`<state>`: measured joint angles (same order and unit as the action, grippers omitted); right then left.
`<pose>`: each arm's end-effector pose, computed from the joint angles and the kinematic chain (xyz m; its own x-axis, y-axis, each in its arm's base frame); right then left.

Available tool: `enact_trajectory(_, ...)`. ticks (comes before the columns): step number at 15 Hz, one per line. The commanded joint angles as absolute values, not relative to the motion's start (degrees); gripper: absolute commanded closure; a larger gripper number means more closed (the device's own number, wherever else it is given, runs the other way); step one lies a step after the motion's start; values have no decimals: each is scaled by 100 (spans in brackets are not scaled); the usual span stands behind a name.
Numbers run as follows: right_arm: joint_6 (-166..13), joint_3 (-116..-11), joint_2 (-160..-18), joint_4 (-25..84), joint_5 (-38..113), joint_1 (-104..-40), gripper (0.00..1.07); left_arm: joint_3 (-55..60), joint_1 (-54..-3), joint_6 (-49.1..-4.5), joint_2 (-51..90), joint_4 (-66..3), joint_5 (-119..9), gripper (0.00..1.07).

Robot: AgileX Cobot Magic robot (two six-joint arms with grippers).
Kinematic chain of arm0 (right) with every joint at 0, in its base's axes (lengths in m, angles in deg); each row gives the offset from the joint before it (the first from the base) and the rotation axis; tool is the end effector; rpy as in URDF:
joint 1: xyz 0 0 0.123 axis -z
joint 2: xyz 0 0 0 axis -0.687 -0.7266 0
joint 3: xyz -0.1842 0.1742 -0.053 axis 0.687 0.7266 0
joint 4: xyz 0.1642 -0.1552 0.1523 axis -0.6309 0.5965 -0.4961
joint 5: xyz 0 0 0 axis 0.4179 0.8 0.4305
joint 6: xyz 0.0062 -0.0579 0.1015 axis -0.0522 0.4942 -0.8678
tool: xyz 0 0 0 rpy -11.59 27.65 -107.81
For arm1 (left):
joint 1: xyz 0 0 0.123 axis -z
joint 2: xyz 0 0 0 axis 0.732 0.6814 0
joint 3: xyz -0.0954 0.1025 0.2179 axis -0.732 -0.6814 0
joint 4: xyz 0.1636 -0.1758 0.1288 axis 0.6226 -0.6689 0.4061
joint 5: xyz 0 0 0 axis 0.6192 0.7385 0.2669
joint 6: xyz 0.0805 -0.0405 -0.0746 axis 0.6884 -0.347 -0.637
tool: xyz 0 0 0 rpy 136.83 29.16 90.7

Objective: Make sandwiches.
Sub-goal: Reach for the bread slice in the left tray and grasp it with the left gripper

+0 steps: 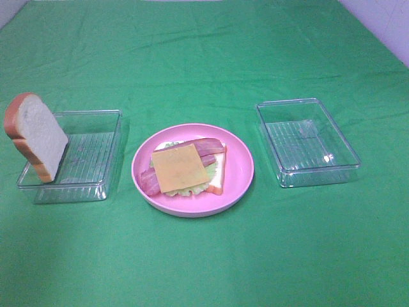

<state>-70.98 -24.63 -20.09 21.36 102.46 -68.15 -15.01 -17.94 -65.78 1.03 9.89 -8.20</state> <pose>0.0482 0.0388 0.2768 -0.3586 -0.2804 -0.8904 -0.5597 0.8279 -0.0353 0.1998 -0.0598 0.3215 -0.6777 0.0116 -0.7353 -0.0141 0.9995 0.0288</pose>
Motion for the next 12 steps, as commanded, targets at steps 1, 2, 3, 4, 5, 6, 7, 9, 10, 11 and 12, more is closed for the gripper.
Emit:
enact_trajectory(1,-7150,-2446,-1958,2193,10177,-6809,37,-739,-1777,-6487,1204,886,-206,39)
enact_trajectory(2,-7150,-2446,-1958,2193,10177,-6809,37,-441,-1800,-6343,1691,886,0,37)
enact_trajectory(3,-7150,-2446,-1958,2193,10177,-6809,37,0,-2001,-6143,2292,674,177,37)
enact_trajectory(4,-7150,-2446,-1958,2193,10177,-6809,37,293,-2264,-5902,2653,313,206,37)
enact_trajectory(5,-7150,-2446,-1958,2193,10177,-6809,37,528,-2562,-5599,2934,-83,195,37)
enact_trajectory(6,-7150,-2446,-1958,2193,10177,-6809,37,751,-2877,-5255,3209,-575,183,37)
enact_trajectory(7,-7150,-2446,-1958,2193,10177,-6809,37,900,-3089,-4986,3398,-942,183,37)
enact_trajectory(9,-7150,-2446,-1958,2193,10177,-6809,37,1112,-3508,-4751,3765,-1194,183,37)
enact_trajectory(10,-7150,-2446,-1958,2193,10177,-6809,37,1141,-3668,-4739,3925,-1183,177,37)
enact_trajectory(11,-7150,-2446,-1958,2193,10177,-6809,37,1152,-3754,-4711,4011,-1188,177,37)
enact_trajectory(12,-7150,-2446,-1958,2193,10177,-6809,37,1164,-3891,-4653,4143,-1228,137,37)
